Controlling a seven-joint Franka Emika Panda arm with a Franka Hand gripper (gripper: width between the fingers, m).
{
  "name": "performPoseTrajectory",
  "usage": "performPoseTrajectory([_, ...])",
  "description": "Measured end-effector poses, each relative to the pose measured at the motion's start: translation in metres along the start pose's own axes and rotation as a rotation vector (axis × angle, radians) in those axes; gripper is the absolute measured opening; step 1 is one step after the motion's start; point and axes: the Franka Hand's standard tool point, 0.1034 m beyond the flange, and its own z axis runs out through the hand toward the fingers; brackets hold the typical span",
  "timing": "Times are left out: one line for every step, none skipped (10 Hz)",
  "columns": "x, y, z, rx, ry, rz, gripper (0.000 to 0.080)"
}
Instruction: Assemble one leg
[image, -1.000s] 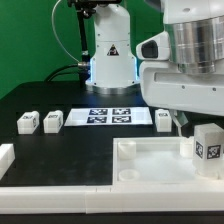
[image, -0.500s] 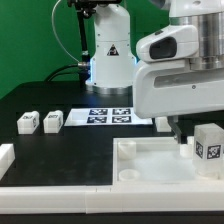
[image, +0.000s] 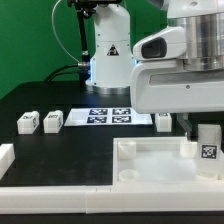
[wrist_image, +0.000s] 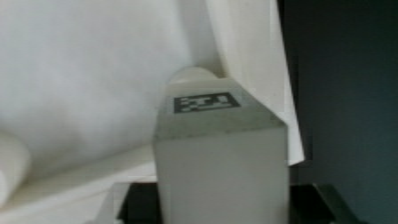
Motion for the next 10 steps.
performPoseTrajectory([0.0004,0.0010,0.0000,0.000,-0.001,0.112,0.0297])
performPoseTrajectory([0.0002,0.0021,0.0003,0.003,-0.007,0.281,0.0297])
performPoseTrajectory([-0.0009,0.0026,0.0002,-0.002,-0.013,0.473,0.0297])
performPoseTrajectory([-0.0011,0.0031,0.0005,0.001,-0.017,0.654,0.0297])
performPoseTrajectory([-0.0012,0.0045,0.0008,0.015,-0.031,0.864,0.0297])
performPoseTrajectory([-0.0006,0.0064,0.0008,0.031,-0.042,0.999,0.0297])
performPoseTrajectory([-0.0012,0.0078,0.0014,0.039,-0.048,1.106,0.0297])
performPoseTrajectory([-0.0015,0.0071,0.0012,0.039,-0.051,1.117,0.0306])
performPoseTrajectory([-0.0017,0.0070,0.0017,0.039,-0.051,1.089,0.0306])
performPoseTrajectory([-0.0019,0.0070,0.0021,0.040,-0.051,1.049,0.0482])
